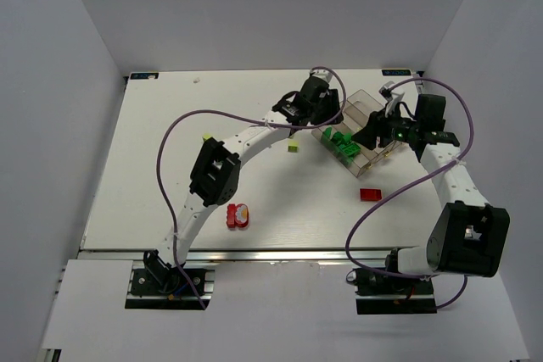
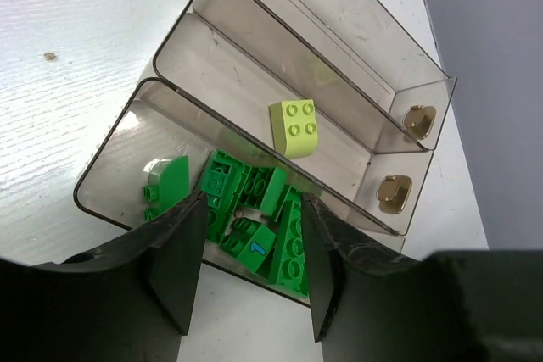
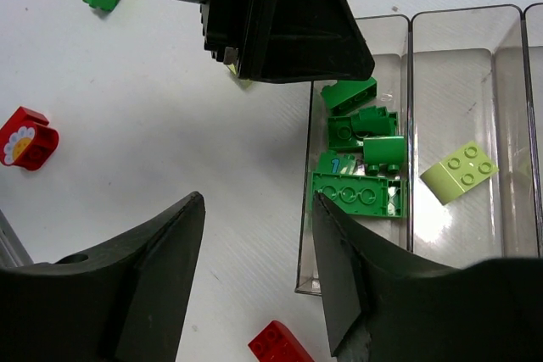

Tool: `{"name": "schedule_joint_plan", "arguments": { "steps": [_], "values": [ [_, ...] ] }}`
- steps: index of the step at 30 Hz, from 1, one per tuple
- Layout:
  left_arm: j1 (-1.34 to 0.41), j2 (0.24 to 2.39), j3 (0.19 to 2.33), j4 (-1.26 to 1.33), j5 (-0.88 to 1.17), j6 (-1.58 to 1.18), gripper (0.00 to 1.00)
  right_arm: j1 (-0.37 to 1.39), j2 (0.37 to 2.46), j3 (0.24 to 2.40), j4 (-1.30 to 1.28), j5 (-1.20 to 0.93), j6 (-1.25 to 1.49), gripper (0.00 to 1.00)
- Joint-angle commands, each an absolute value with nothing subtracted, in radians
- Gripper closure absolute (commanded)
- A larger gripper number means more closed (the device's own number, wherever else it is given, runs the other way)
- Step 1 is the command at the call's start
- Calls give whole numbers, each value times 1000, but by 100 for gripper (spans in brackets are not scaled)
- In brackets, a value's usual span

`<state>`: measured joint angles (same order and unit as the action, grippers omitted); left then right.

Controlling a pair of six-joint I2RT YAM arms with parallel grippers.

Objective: Sort the legos into containers by color

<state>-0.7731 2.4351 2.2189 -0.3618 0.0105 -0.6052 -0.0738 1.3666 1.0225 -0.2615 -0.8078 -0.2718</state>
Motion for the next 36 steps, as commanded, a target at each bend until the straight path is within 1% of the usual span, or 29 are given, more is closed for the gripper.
{"name": "schedule_joint_plan", "arguments": {
  "steps": [1,3,4,5,7,8,9,10,11,12,13,15,16,17,19,22,23,24,25,26,28,29,30,31,32,36],
  "values": [
    [-776,2434,2246,-360,-17,-609,42,-81,1336,1022,-241,-828,-275,40],
    [-776,2406,2237,-368,-32,-600,42,-81,1333,1025,-250,-841,-297,34],
    [-772,2389,2227,-371,-46,-585,43,-80,1333,1026,-267,-848,-313,31],
    [-767,2367,2211,-371,-76,-578,47,-80,1330,1028,-273,-876,-328,25],
    [-741,2271,2113,-361,-98,-572,54,-78,1325,1029,-287,-929,-395,18],
    [-726,2228,2062,-348,-92,-572,56,-78,1325,1032,-316,-1004,-431,11],
    [-709,2180,2005,-333,-86,-574,57,-72,1328,1041,-337,-1037,-471,11],
    [-675,2078,1883,-309,-83,-578,57,-66,1328,1045,-356,-1058,-541,11],
    [-655,2025,1821,-307,-83,-578,55,-57,1330,1051,-401,-1092,-584,11],
    [-638,1973,1769,-319,-98,-583,51,-32,1328,1055,-416,-1092,-616,11],
    [-602,1888,1696,-389,-121,-604,38,-17,1328,1054,-417,-1082,-638,11],
    [-568,1814,1631,-466,-170,-595,32,49,1333,1054,-417,-1042,-649,11],
    [-551,1743,1602,-538,-198,-574,27,69,1341,1068,-429,-1029,-655,11],
    [-548,1711,1541,-570,-228,-568,19,92,1362,1081,-449,-993,-667,11],
    [-542,1654,1487,-656,-296,-552,15,153,1385,1115,-485,-971,-666,11],
    [-532,1580,1404,-745,-347,-551,14,218,1405,1117,-425,-936,-591,20],
    [-529,1571,1378,-768,-359,-551,14,231,1413,1120,-414,-908,-572,28],
    [-526,1574,1368,-794,-376,-554,14,256,1419,1126,-407,-896,-548,34],
    [-516,1577,1359,-831,-399,-554,14,267,1427,1132,-402,-882,-535,43],
    [-509,1581,1348,-841,-403,-548,14,285,1442,1147,-399,-849,-522,60],
    [-494,1608,1335,-851,-408,-523,15,298,1453,1157,-387,-824,-485,68],
    [-488,1621,1333,-850,-407,-512,16,304,1457,1160,-384,-804,-474,69],
    [-480,1656,1344,-853,-407,-505,18,313,1459,1161,-382,-798,-469,68],
    [-463,1681,1357,-870,-408,-493,20,314,1460,1163,-382,-796,-468,64],
    [-456,1706,1373,-876,-410,-485,20,318,1460,1163,-380,-795,-468,56],
    [-420,1811,1460,-887,-408,-436,25,327,1454,1146,-367,-793,-454,53]
  ]
}}
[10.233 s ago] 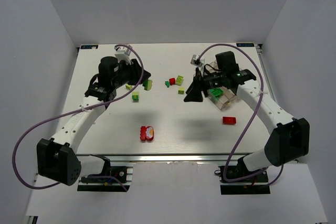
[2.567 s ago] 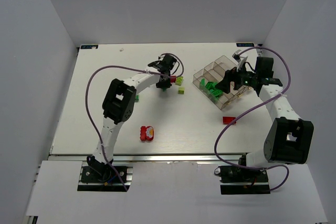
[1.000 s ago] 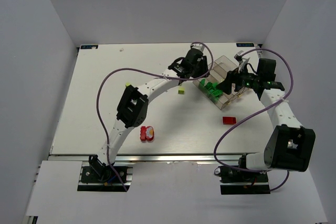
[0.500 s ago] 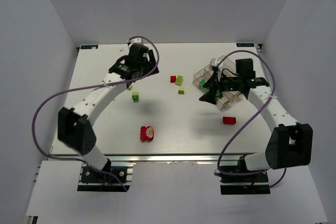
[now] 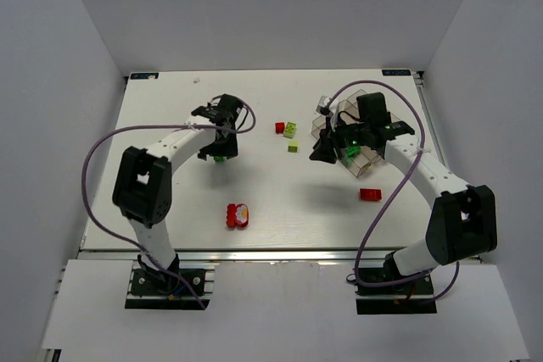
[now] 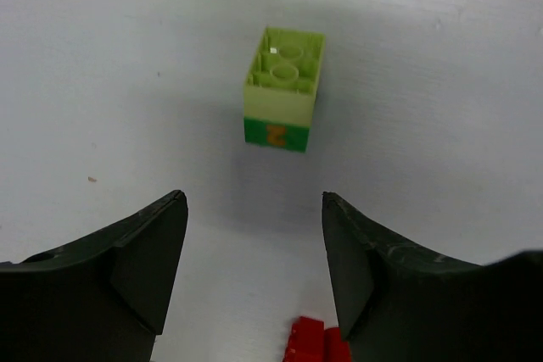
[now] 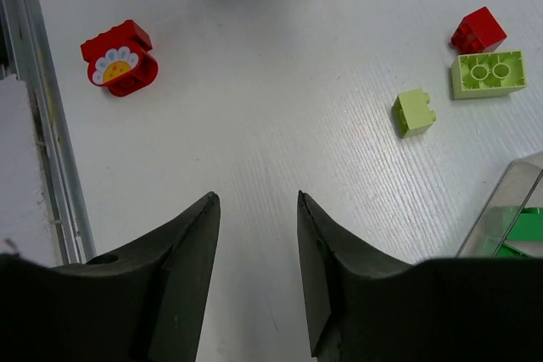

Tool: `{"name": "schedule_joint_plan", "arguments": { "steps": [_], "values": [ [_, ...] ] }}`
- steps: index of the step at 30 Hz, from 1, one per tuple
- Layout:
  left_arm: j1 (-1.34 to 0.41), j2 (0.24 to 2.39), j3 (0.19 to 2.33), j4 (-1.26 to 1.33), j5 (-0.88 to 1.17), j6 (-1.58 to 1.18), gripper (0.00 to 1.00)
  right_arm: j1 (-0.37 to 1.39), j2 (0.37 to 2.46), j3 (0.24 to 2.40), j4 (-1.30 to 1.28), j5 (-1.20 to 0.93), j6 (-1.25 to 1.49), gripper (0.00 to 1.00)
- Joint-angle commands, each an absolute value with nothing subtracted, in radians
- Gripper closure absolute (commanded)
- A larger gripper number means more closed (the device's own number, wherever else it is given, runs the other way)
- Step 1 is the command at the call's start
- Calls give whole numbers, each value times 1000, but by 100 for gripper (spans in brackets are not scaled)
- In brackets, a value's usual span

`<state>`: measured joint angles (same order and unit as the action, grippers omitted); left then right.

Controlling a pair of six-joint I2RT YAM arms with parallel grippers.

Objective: Sort the legos into containers by color

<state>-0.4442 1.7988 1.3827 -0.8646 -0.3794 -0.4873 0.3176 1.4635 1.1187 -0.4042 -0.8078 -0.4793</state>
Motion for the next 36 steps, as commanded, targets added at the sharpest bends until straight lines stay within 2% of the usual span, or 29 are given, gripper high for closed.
{"name": "schedule_joint_plan", "arguments": {
  "steps": [1,5,18,36],
  "values": [
    [-419,1847,1494,-882,-407,-428,26,327,1451,1143,-362,-792,-453,52],
    [-405,1940,1561,-894,-388,-403,34,327,1428,1112,-347,-779,-449,51],
    [-367,2034,1609,-859,-338,-384,38,325,1404,1083,-334,-764,-453,48],
    [-359,2059,1644,-853,-301,-382,50,325,1405,1075,-336,-770,-453,48]
  ]
}}
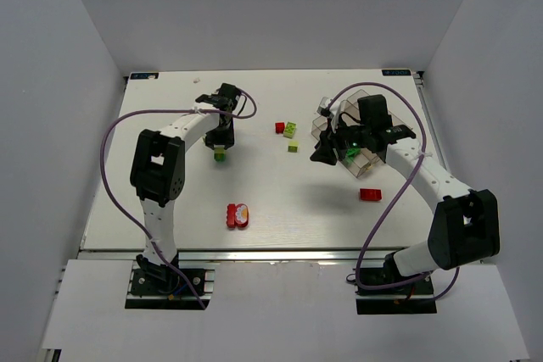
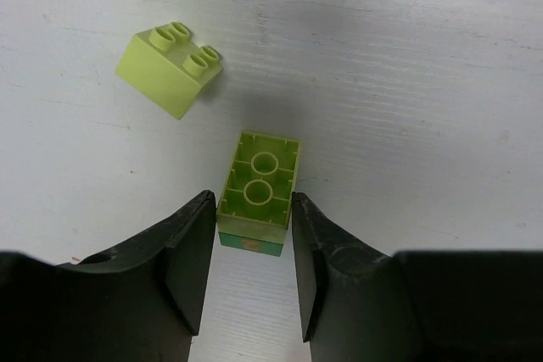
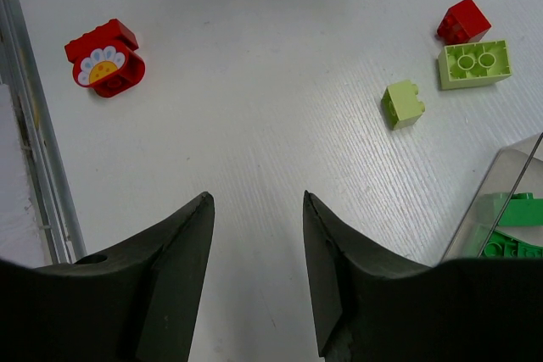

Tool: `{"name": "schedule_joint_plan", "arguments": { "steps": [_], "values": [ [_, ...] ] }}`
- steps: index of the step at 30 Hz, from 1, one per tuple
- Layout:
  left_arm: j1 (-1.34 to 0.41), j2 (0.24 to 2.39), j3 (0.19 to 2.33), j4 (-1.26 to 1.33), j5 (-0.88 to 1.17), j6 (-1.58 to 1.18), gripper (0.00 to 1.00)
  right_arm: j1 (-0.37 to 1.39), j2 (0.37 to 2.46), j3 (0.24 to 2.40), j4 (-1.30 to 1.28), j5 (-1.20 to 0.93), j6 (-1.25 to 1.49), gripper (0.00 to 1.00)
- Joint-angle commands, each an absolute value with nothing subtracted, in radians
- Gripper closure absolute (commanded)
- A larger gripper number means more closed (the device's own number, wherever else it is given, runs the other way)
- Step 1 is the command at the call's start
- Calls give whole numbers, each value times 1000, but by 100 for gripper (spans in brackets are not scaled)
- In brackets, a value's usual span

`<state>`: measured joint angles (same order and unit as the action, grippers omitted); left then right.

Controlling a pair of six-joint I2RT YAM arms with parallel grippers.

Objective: Sort the legos into containers by color

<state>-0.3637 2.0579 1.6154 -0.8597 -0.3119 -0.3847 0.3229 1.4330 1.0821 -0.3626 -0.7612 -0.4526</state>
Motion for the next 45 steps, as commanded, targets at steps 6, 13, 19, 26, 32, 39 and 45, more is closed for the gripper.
{"name": "schedule_joint_plan", "arguments": {
  "steps": [6,13,19,26,32,39,45],
  "values": [
    [-354,2054,1634,-857,-301,-387,46,325,1405,1080,-334,-772,-453,48],
    [-353,2054,1621,-858,-290,-387,45,325,1408,1085,-331,-773,-448,47],
    [-353,2056,1611,-856,-275,-393,45,325,1408,1086,-330,-773,-446,47],
    [-353,2060,1605,-856,-273,-391,45,325,1407,1085,-325,-776,-446,46],
    [-353,2063,1608,-854,-272,-390,47,325,1405,1081,-324,-772,-446,46],
    [-351,2074,1608,-858,-267,-388,48,325,1399,1077,-324,-770,-448,46],
    [-351,2056,1624,-854,-262,-390,62,324,1399,1077,-325,-770,-448,46]
  ]
}}
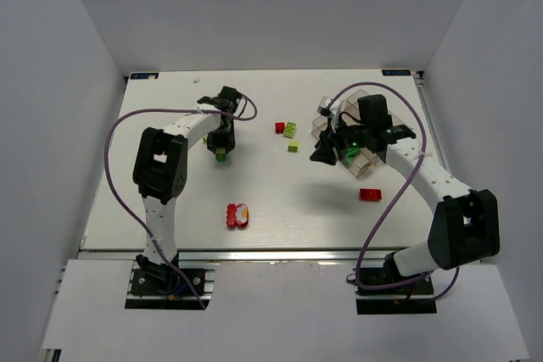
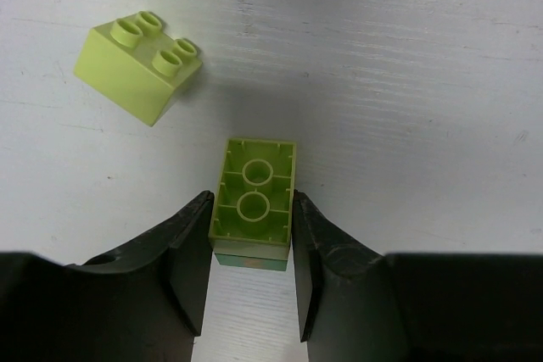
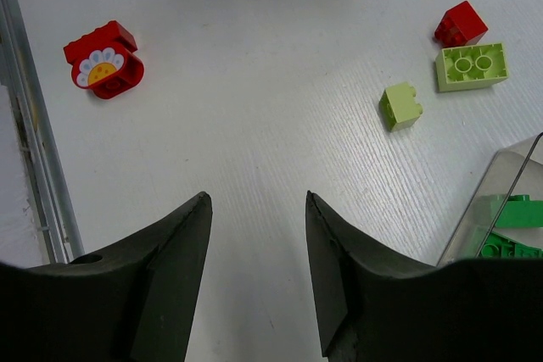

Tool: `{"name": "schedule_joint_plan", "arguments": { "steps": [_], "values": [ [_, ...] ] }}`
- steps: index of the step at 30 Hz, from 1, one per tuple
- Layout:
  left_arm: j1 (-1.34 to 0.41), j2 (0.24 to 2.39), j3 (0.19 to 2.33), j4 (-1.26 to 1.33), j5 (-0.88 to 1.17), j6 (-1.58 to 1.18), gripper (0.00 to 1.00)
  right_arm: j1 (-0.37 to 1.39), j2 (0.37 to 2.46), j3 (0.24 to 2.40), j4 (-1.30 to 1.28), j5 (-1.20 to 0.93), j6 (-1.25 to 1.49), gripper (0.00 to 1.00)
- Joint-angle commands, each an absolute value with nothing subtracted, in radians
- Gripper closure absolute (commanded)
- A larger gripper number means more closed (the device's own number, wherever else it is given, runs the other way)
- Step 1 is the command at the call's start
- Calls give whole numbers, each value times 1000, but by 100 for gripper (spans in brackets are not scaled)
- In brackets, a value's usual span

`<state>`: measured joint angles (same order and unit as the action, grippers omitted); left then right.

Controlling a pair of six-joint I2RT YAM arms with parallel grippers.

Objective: Sort the legos into containers by color

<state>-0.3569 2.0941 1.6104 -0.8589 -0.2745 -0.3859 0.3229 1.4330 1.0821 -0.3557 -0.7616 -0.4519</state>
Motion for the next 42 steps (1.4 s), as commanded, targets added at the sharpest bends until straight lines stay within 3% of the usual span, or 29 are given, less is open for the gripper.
{"name": "schedule_joint_plan", "arguments": {
  "steps": [1,8,12,15,16,20,26,42],
  "values": [
    [-351,2051,1635,-853,-261,-390,63,324,1397,1077,-327,-772,-449,46],
    [-345,1994,1686,-813,-146,-419,75,322,1396,1081,-339,-787,-453,46],
    [-341,1855,1579,-625,127,-517,80,324,1396,1100,-342,-866,-407,30],
    [-341,1770,1406,-344,357,-671,83,322,1408,1097,-220,-976,-136,23],
    [-341,1717,1355,-254,442,-725,84,324,1413,1086,-163,-1012,75,21],
    [-347,1620,1162,222,541,-1004,84,328,1437,977,295,-1095,565,17],
    [-380,1606,1068,601,620,-1202,85,334,1546,1072,406,-1146,750,16],
    [-451,1638,1074,712,644,-1261,85,344,1647,1178,542,-1129,874,16]
  ]
}}
